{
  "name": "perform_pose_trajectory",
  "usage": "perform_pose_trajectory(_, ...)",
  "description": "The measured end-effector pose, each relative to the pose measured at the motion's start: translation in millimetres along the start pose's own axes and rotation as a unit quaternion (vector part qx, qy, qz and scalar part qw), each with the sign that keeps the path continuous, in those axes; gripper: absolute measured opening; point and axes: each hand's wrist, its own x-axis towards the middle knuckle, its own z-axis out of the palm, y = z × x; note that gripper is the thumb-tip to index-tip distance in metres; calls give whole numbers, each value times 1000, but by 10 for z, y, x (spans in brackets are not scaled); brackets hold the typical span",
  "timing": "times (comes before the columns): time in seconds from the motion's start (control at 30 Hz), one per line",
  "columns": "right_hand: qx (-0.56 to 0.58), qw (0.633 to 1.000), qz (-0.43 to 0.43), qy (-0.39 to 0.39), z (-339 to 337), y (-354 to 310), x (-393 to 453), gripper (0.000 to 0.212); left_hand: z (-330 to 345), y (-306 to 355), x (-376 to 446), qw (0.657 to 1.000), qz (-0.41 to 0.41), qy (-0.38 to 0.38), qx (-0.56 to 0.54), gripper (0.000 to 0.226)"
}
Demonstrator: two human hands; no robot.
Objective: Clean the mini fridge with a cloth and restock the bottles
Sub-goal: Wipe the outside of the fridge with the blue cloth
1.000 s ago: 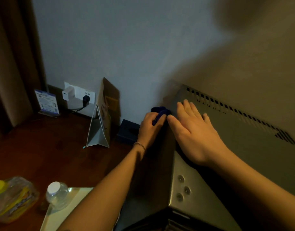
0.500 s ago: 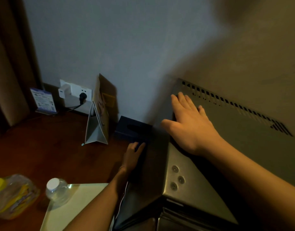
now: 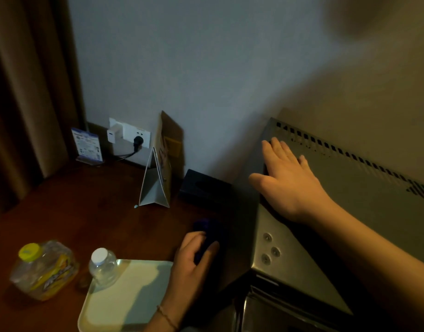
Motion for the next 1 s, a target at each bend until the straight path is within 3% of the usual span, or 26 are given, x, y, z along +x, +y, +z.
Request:
perform_pose_trajectory(0.27,3,1000,0,-4,-1,14,6,79,277,621,767,997,55,-41,-45,32)
perform_pose_trajectory(0.37,4,1000,1,-4,6,10,15,79,446,552,1277,997,61,-39,4,23)
perform_pose_trajectory(0.63,22,1000,4,-10,-13,-18,4,92,750,-126,2303,996,16,-41,75,43)
perform_pose_trajectory(0.77,26,1000,2,-10,-6,-3,5,93,682,-714,2275,995,-42,-61,73,48)
perform_pose_trajectory(0.9,19,1000,0,-4,10,10,19,94,476,-1352,1821,986,-127,-48,102,69)
perform_pose_trajectory(1.0,17,1000,0,-3,15,16,17,93,304,-1435,1295,979,-164,-32,115,56)
